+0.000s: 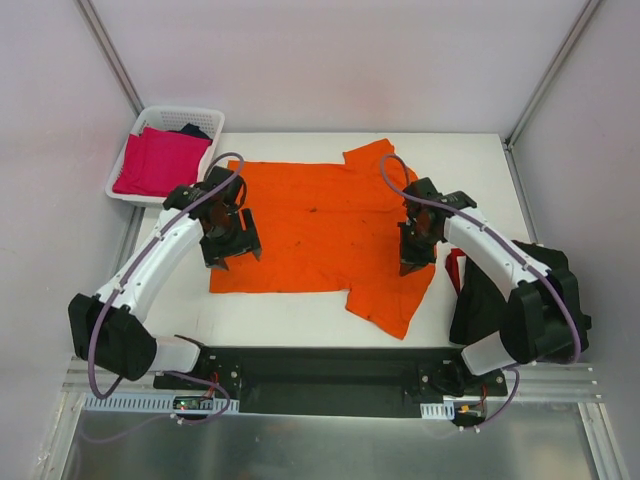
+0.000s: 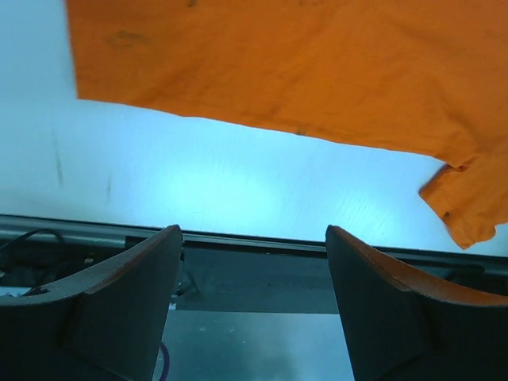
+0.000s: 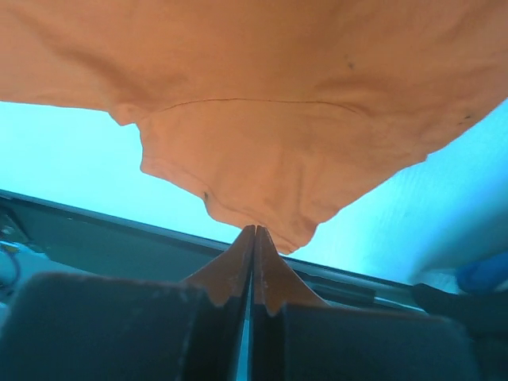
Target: Fold and stack the t-shirts
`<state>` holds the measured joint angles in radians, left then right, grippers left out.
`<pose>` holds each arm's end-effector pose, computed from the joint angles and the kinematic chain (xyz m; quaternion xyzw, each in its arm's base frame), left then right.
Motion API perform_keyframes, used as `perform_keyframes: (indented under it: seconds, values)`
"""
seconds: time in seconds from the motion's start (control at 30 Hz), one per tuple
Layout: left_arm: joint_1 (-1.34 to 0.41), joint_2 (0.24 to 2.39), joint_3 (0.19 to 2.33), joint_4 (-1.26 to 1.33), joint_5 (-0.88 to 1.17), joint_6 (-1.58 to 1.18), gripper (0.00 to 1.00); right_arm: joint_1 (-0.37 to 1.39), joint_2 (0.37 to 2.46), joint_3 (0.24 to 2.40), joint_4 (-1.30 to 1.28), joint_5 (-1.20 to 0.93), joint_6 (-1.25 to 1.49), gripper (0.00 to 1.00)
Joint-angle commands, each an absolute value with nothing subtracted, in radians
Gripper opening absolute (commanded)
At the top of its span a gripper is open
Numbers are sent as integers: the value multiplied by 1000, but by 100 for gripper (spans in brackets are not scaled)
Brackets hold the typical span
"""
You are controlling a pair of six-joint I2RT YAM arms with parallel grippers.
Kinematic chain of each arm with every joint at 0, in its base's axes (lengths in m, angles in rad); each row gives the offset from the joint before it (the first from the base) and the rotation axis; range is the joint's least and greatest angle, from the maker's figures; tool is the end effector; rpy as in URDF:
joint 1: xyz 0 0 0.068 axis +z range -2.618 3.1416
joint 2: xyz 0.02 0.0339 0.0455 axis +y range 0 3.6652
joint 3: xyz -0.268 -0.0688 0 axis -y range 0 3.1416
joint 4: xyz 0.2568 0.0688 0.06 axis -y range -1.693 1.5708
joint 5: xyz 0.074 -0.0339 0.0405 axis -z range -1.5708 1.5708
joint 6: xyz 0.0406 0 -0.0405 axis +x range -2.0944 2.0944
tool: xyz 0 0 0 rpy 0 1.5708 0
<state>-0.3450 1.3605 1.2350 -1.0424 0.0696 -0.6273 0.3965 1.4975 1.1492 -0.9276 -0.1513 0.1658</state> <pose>0.2543 -0.0944 0.2976 -0.1309 0.9704 -0.1236 0.1609 0.2701 0.1197 0.2403 -0.1245 0.9785 0.1125 0.1200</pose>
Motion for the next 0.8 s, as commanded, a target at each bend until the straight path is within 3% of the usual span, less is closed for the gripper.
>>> perform_keyframes:
  seconds: [0.0,0.2,0.3,0.4,0.57,0.6,0.63,0.7,0.77]
  values:
    - [-337,1276,1260,-1203,-135,-618,74,483,1439,1216,-1089,50,184,1]
    - [-337,1051,1183,-1175,-222,-649,91,503,1419,1201,-1203,83,164,1]
    - [-337,938,1117,-1137,-210,-672,93,511,1329,1145,-1175,100,156,2]
    - [-336,878,1072,-1127,-154,-698,92,515,1237,1097,-1126,65,189,8]
    - [-337,871,1037,-1137,-107,-684,88,520,1241,1040,-1120,22,253,6]
    - [-336,876,1055,-1135,-115,-674,88,528,1235,1043,-1120,25,261,13]
    - [-336,894,1071,-1143,-117,-643,99,538,1227,1048,-1114,32,261,24]
    - [-336,925,1118,-1146,-109,-591,99,603,1197,1072,-1106,105,261,42]
    - [-336,975,1143,-1146,-110,-572,99,630,1181,1097,-1112,133,250,40]
